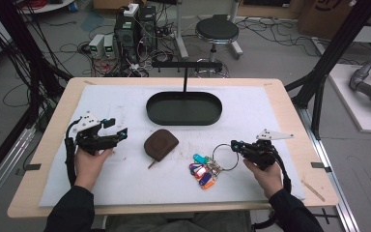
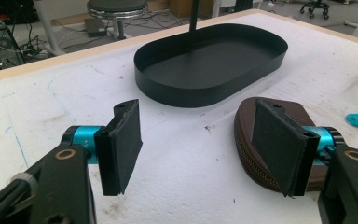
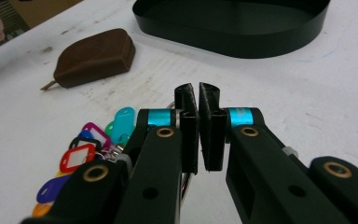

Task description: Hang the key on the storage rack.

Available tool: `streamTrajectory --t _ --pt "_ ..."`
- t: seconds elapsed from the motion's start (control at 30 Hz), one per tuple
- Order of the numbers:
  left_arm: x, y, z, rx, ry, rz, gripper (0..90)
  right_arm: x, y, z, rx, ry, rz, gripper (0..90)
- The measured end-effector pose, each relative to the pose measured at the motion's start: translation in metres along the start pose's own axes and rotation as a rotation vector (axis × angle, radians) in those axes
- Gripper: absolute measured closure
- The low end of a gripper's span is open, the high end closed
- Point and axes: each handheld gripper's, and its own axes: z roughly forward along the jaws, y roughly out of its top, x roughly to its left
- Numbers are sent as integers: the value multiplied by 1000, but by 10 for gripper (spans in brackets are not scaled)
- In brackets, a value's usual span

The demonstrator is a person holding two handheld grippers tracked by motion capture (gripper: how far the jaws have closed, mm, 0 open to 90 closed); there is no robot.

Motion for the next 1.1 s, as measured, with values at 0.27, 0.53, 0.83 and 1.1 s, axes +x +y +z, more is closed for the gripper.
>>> streamTrajectory --t 0.27,0.53,0.83,1.1 --pt "-1 1 2 -6 -5 6 332 3 -1 2 20 53 18 871" --pt "-1 1 2 -9 -10 8 332 1 -3 5 76 80 48 864" --pt "-4 1 0 -14 -26 10 333 7 5 3 67 91 2 880" --pt "-8 1 -2 -12 -35 15 333 15 22 6 61 71 -91 883"
